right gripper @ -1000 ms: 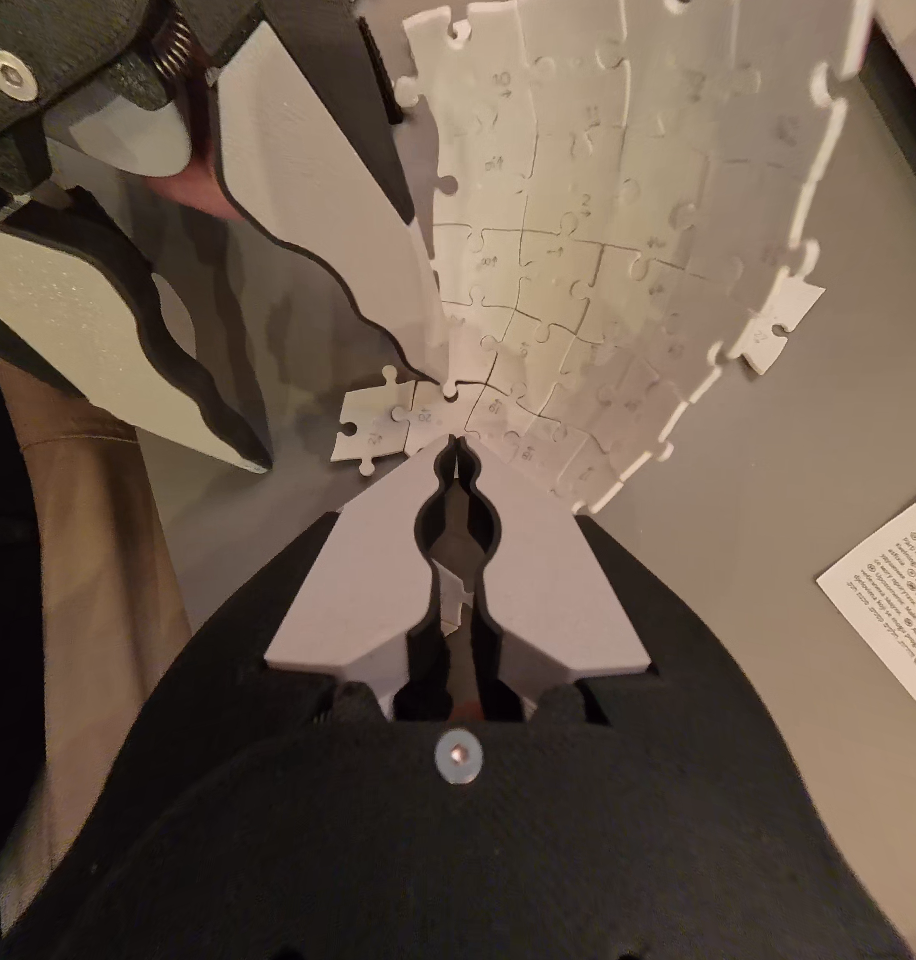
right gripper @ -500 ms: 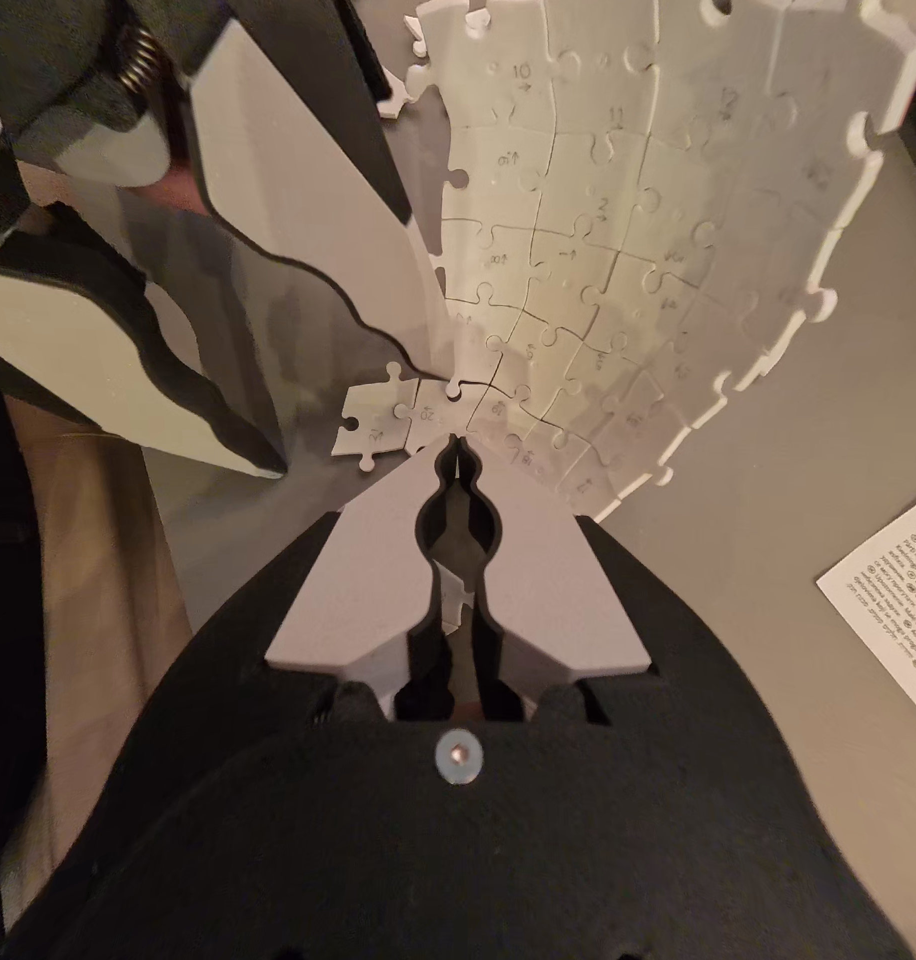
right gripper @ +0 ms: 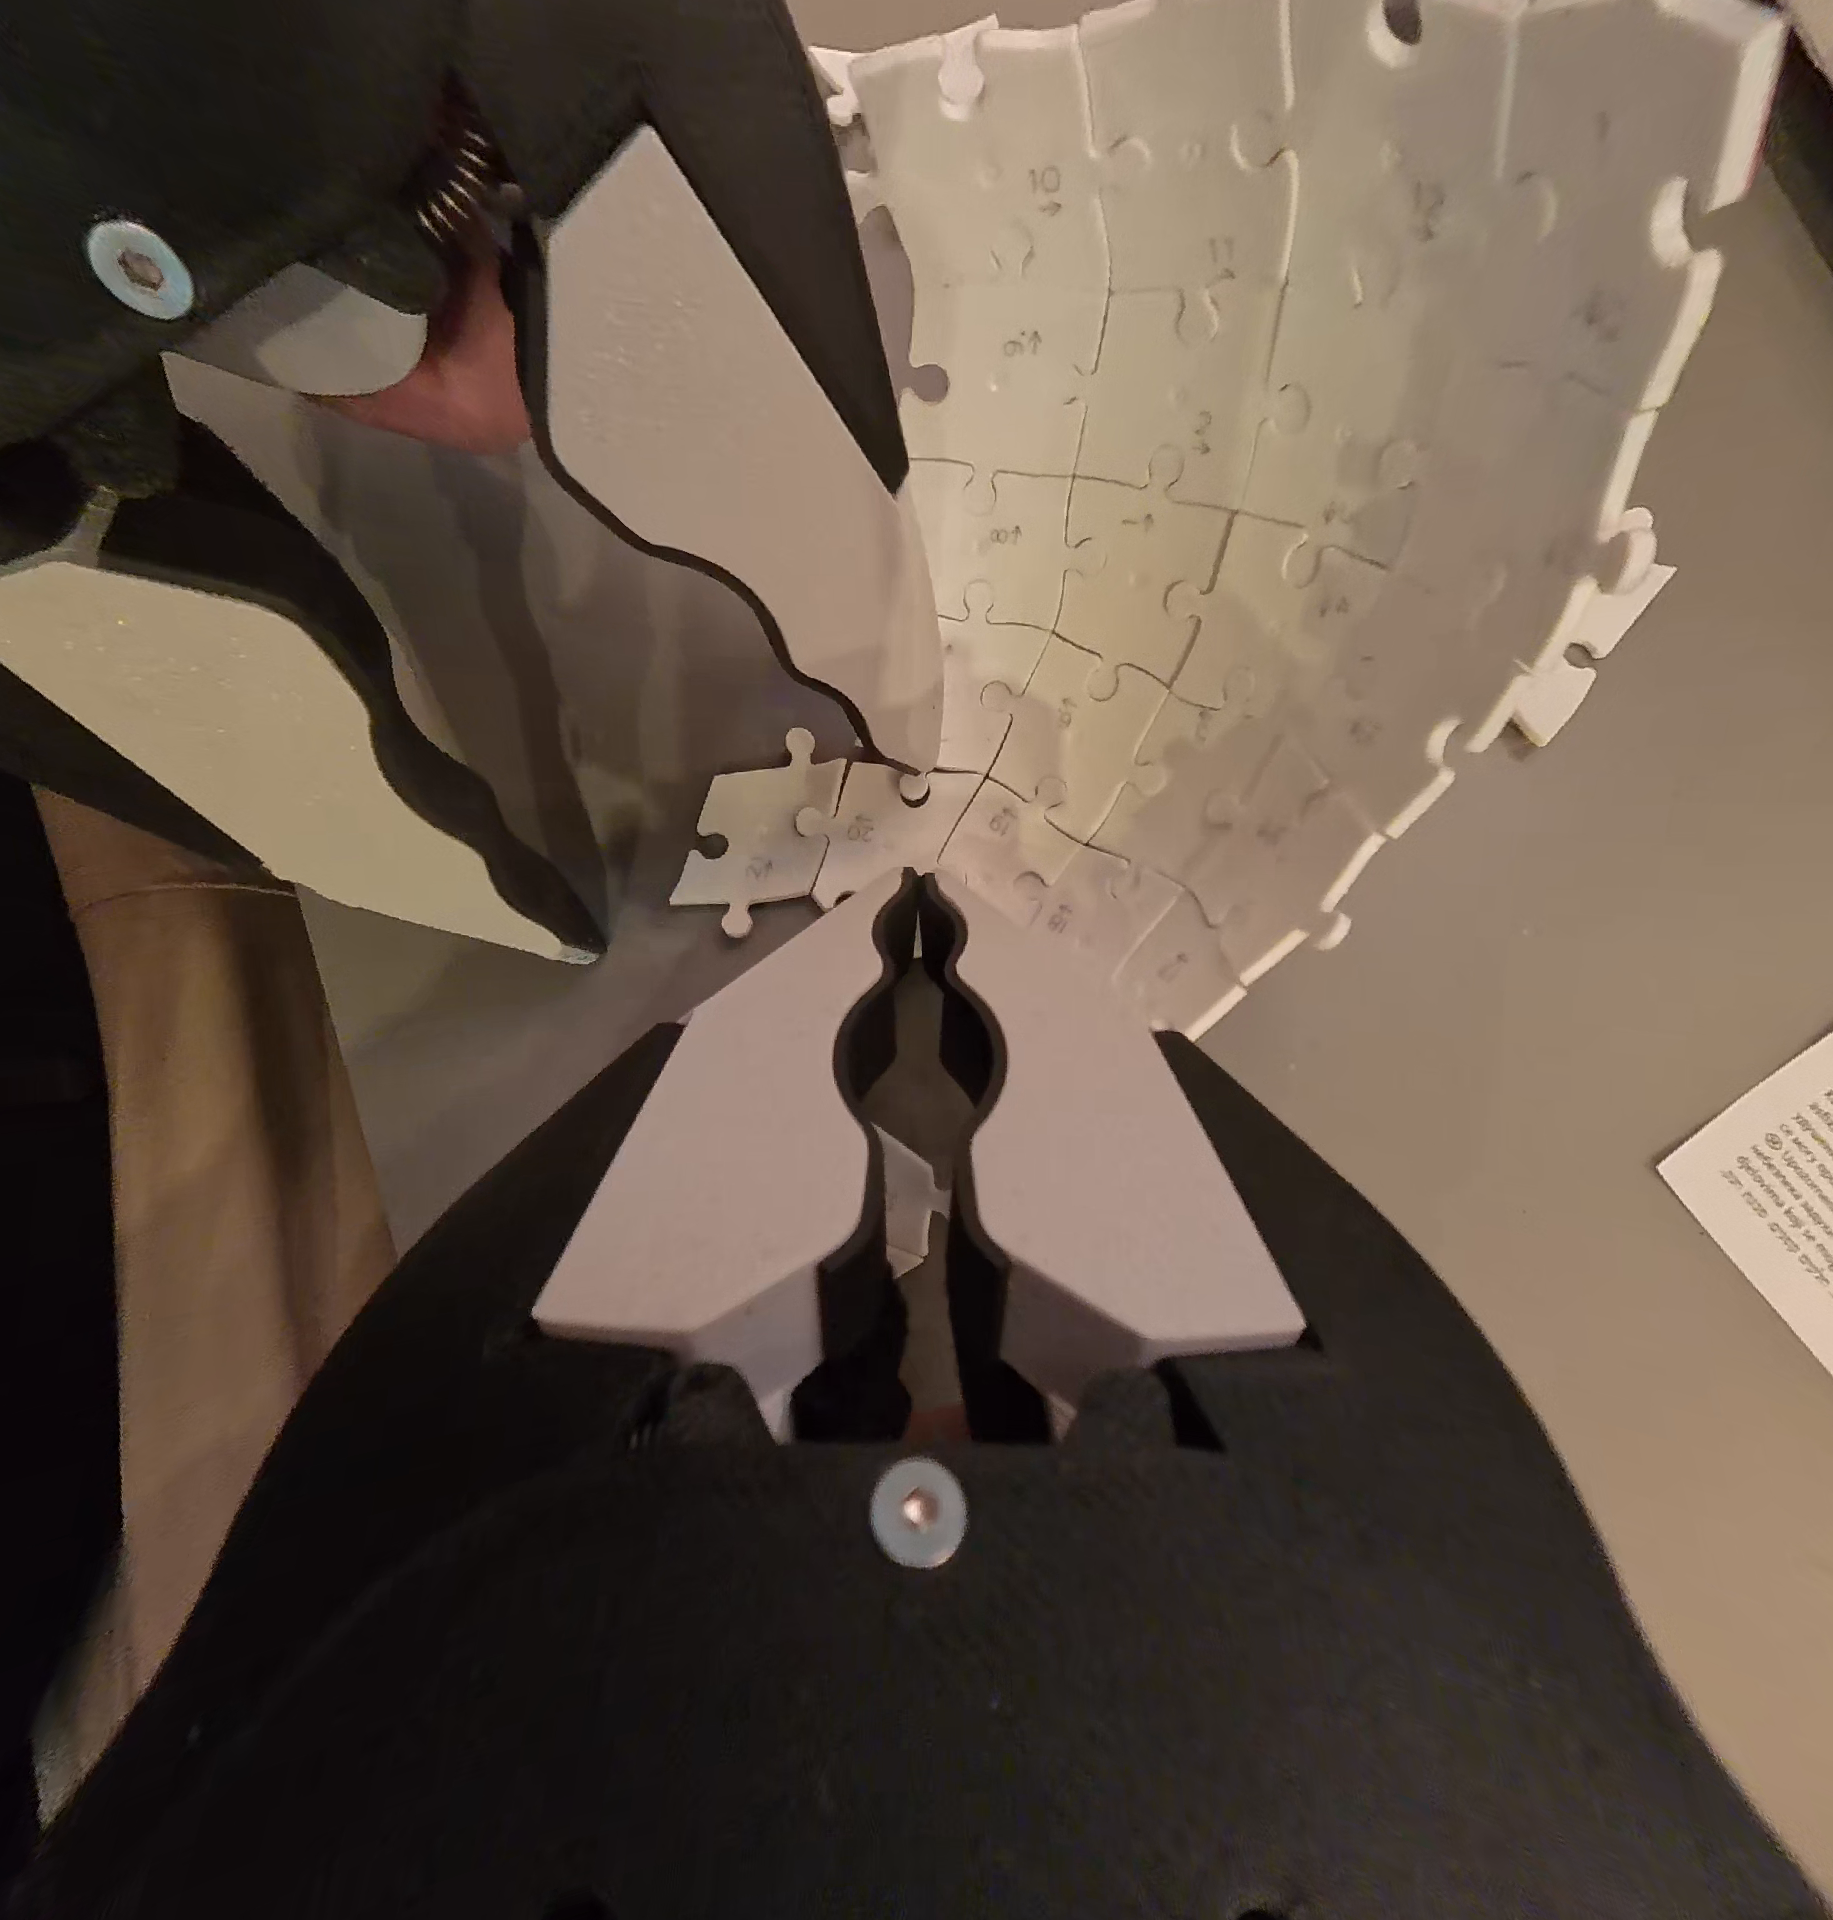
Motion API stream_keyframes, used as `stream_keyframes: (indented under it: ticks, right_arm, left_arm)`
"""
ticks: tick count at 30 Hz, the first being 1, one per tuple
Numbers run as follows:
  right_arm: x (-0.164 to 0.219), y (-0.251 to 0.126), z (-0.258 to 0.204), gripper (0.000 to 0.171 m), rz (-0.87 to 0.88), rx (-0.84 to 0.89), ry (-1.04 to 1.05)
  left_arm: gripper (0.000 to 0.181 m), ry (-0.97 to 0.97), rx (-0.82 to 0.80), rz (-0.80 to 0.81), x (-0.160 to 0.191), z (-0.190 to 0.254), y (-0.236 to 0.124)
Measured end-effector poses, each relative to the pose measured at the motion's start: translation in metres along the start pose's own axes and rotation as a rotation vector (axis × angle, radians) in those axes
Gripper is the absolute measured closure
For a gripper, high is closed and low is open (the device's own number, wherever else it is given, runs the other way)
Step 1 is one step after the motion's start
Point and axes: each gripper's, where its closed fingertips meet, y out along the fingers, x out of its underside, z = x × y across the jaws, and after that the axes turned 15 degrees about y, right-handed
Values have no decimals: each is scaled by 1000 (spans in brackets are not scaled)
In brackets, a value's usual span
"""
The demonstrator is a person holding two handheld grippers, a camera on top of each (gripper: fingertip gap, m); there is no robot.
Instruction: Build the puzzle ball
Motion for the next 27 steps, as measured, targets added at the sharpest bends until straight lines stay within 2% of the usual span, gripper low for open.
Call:
stream_keyframes:
  ticks: [2, 8, 13, 27]
  right_arm:
    - [0, 0, 0, 171, 0, -3, 7]
    - [0, 0, 1, 171, 6, -10, 19]
    - [0, 0, 1, 171, 8, -18, 24]
    - [0, 0, 1, 171, 9, -27, 34]
  left_arm:
    - [118, 9, 8, 9, -2, 2, 0]
    - [120, 6, 23, 18, -5, 4, 2]
    - [113, -16, -35, 55, -7, -3, -7]
    - [110, -13, -5, 36, -3, 1, 1]
